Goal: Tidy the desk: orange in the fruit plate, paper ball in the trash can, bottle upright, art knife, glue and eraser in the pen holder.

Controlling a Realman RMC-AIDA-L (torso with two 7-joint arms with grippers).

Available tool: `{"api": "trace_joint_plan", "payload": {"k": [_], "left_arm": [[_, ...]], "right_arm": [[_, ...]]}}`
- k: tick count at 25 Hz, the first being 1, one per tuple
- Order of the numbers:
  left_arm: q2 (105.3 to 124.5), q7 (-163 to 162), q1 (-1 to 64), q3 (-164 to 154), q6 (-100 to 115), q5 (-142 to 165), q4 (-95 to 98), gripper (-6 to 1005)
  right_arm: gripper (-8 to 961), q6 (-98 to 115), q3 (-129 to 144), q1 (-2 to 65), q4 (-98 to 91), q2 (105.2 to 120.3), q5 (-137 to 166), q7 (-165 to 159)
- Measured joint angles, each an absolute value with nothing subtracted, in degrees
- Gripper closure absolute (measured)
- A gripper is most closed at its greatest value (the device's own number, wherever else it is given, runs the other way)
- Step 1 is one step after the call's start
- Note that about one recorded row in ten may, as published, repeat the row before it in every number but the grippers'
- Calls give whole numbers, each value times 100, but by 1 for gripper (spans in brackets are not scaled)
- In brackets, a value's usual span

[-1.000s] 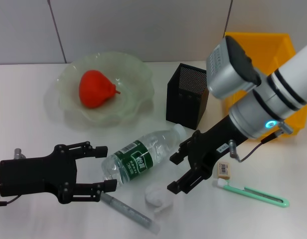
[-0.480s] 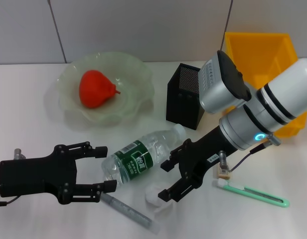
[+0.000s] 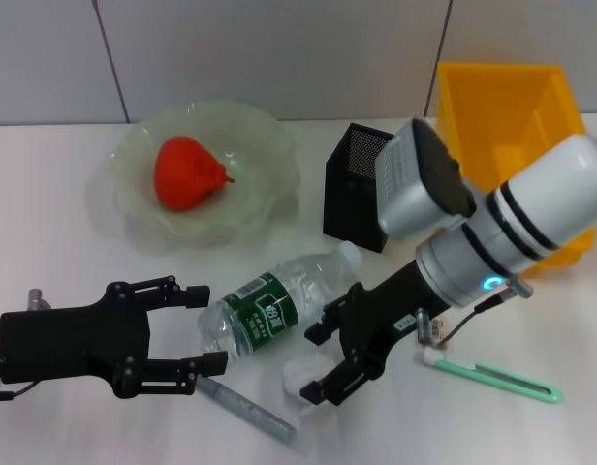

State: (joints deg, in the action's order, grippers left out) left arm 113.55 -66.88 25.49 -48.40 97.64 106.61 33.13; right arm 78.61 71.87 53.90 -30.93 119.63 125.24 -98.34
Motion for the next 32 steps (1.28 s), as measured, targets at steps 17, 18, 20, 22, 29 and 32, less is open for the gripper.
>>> {"api": "trace_joint_plan", "payload": {"k": [17, 18, 20, 22, 29, 32], "left_arm": [[11355, -6618, 2549, -4799, 9787, 10661, 3292, 154], [11355, -6618, 2549, -4799, 9787, 10661, 3291, 154], [11355, -6616, 2549, -4799, 9784, 10661, 3290, 154], [11355, -6615, 2553, -4799, 9781, 10661, 3288, 154], [11351, -6611, 2558, -4799, 9762, 10660, 3283, 154], [11345, -6610, 2554, -4793, 9755, 10661, 3282, 154]], "right_arm": [[152, 7304, 7694, 5387, -2723, 11990, 12084, -9629], [153, 7299, 7706, 5386, -2723, 11990, 12082, -9630], [157, 7290, 7726, 5386, -2723, 11990, 12078, -9630], [159, 7284, 7731, 5386, -2723, 11989, 12074, -9634], [305, 7791, 7601, 5289, -3011, 11930, 11971, -9823], [346, 8863, 7045, 4766, -4327, 11714, 11973, -10417]]}}
